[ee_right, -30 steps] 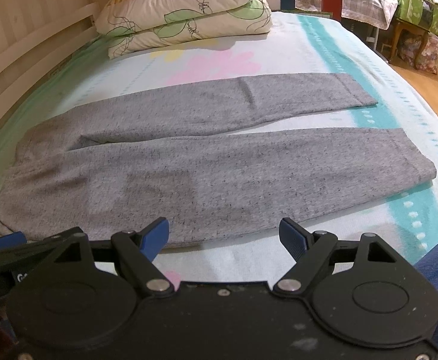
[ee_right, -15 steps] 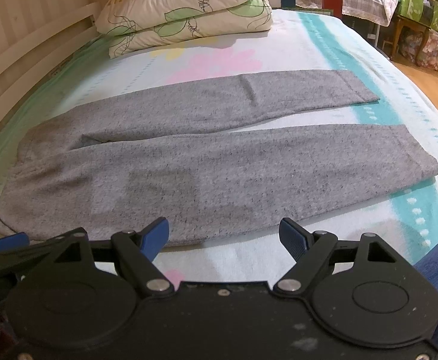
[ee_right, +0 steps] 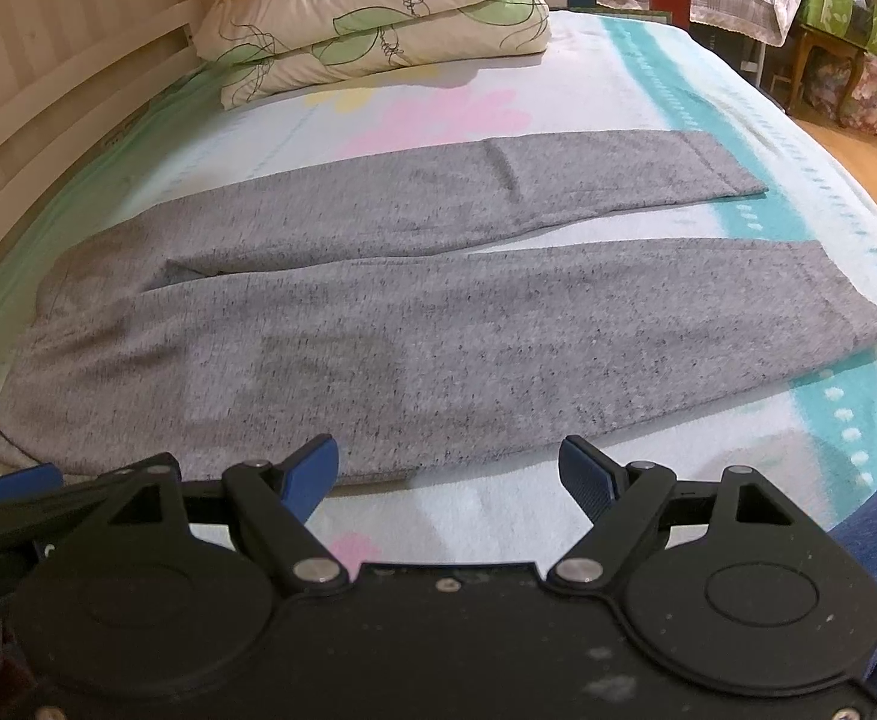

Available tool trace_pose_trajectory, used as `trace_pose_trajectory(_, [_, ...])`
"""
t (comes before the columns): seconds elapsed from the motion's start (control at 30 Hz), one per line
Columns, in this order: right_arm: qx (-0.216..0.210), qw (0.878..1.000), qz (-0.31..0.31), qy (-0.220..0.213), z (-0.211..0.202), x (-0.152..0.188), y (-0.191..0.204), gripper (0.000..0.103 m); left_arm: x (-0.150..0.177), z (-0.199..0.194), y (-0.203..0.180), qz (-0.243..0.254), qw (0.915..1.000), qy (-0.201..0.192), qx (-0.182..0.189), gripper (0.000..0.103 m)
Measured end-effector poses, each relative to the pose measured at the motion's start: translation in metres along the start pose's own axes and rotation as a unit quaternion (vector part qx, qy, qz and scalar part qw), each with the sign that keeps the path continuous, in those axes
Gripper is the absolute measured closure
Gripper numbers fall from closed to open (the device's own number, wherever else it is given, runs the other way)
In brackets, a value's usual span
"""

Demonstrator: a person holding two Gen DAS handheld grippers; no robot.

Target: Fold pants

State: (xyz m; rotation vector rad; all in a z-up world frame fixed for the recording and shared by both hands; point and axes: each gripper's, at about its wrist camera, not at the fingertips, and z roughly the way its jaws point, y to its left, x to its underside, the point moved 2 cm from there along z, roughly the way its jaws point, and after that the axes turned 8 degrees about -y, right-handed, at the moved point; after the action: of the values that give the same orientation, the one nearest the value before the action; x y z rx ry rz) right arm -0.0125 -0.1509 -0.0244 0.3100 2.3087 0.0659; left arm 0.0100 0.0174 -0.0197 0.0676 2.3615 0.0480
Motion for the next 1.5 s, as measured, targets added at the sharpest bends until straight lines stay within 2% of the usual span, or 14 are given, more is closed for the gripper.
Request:
trace_pose_trajectory(0.23, [-0.004, 1.0, 0.001, 0.004, 0.005, 0.003, 0.001, 0.018, 0.001, 0.005, 0.001, 0.001, 1.0, 0.009, 0.0, 0.025])
trace_pose_trajectory(0.37, [-0.005, 1.0, -0.002, -0.003, 0.007, 0.003, 0.0, 0.018, 0.001, 0.01, 0.001, 0.003, 0.9999, 0.014, 0.002, 0.033])
trace_pose_trajectory(0.43, [-0.002, 1.0, -0.003, -0.016, 0.008, 0.001, -0.002, 0.018, -0.001, 0.014, 0.002, 0.004, 0.9998, 0.017, 0.005, 0.036])
trace_pose_trajectory(0.53, [0.002, 0.999, 0.001, -0.052, 0.008, -0.006, -0.006, 0.018, -0.006, 0.019, 0.003, 0.002, 0.9998, 0.016, 0.008, 0.045])
trace_pose_trajectory(0.67, [0.001, 0.995, 0.001, -0.101, 0.011, -0.023, -0.014, 0.018, -0.018, 0.029, 0.002, 0.007, 0.9998, 0.014, 0.014, 0.046])
trace_pose_trajectory(0.8, [-0.012, 0.993, -0.017, -0.119, 0.026, -0.045, -0.02, 0.018, -0.033, 0.04, -0.001, 0.016, 0.9997, 0.006, 0.017, 0.046])
trace_pose_trajectory(1.0, [-0.004, 0.991, -0.067, -0.117, 0.066, -0.076, -0.028, 0.018, -0.066, 0.069, 0.0, 0.011, 0.9996, -0.005, 0.026, 0.046])
trace_pose_trajectory(1.1, [-0.025, 0.99, -0.064, -0.12, 0.09, -0.092, -0.038, 0.018, -0.085, 0.088, 0.002, -0.003, 0.9992, -0.008, 0.04, 0.046])
trace_pose_trajectory(1.2, [-0.044, 0.991, -0.063, -0.112, 0.117, -0.11, -0.048, 0.018, -0.106, 0.112, 0.0, 0.006, 0.9994, -0.006, 0.034, 0.046])
trace_pose_trajectory(1.4, [-0.071, 0.986, -0.126, -0.077, 0.189, -0.16, -0.06, 0.019, -0.145, 0.163, -0.009, 0.021, 0.9988, 0.001, 0.043, 0.046])
trace_pose_trajectory(1.5, [-0.087, 0.981, -0.166, -0.059, 0.228, -0.181, -0.064, 0.023, -0.158, 0.192, -0.015, 0.029, 0.998, 0.011, 0.054, 0.046])
